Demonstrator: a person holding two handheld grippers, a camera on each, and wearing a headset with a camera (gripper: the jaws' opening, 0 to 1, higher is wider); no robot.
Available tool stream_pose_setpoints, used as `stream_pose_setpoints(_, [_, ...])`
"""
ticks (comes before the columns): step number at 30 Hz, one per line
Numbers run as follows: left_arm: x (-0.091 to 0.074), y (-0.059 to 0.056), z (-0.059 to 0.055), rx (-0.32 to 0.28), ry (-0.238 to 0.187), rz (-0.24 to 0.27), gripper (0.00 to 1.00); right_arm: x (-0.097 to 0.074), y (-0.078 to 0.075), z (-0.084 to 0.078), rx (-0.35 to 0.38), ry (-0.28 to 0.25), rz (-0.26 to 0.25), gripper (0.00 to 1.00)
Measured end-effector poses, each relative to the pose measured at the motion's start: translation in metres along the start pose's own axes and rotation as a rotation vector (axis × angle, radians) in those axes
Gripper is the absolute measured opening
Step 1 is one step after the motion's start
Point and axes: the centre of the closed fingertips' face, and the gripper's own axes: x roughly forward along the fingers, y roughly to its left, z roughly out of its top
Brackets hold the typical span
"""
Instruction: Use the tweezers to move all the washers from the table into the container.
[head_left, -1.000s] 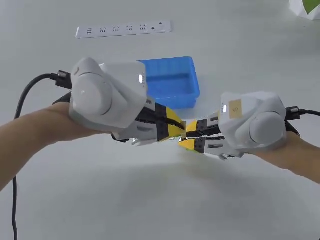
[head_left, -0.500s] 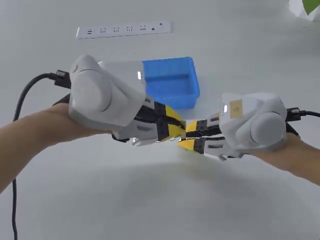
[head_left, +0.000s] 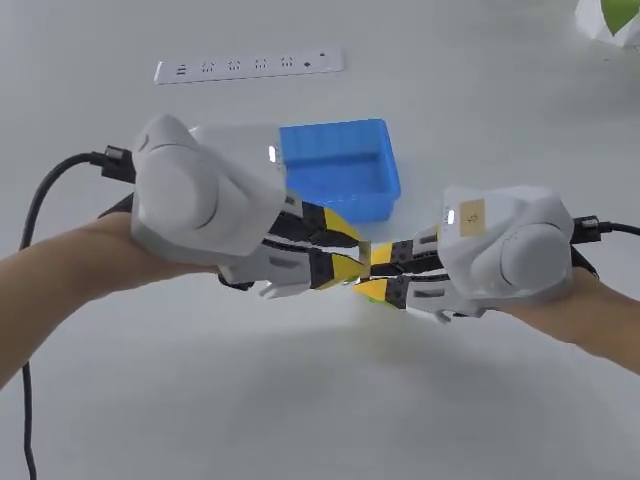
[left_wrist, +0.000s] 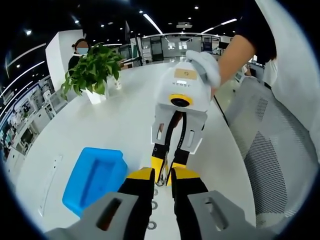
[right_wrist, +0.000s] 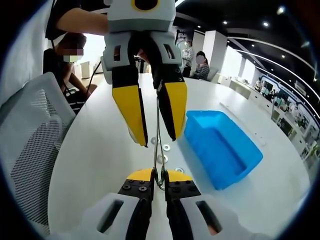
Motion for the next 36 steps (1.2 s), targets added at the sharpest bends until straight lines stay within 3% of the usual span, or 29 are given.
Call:
stream_pose_setpoints(3, [-0.005,0.001,0.000,-0.031,-0.025,0.015,0.24,-0.003,0.000,0.004,0.002,-0.009,-0.004,0.09])
stream_pose_setpoints(8, [-0.015,0.008,-0.005,-0.101,-0.056,0.086,0.28,-0.008,-0.001,0.009,-0.003,-0.016,-0.011,0.09])
stream_pose_setpoints(12, [-0.029,0.009,-0.003,-0.187,-0.132,0.125,0.30,-0.013,-0.002,0.016,-0.001,-0.022,-0.018,0.09])
stream_pose_setpoints(19, [-0.048,0.011,-0.018,-0.222,-0.142,0.201,0.44,-0.020,-0.004,0.031,-0.026,-0.031,-0.033,0.09])
stream_pose_setpoints(23, [-0.057,0.009,-0.019,-0.244,-0.171,0.232,0.52,-0.024,-0.007,0.043,-0.043,-0.039,-0.035,0.09])
stream_pose_setpoints(36, [-0.071,0.001,-0.034,-0.304,-0.202,0.289,0.72,-0.039,-0.041,0.086,-0.057,-0.099,-0.101,0.09])
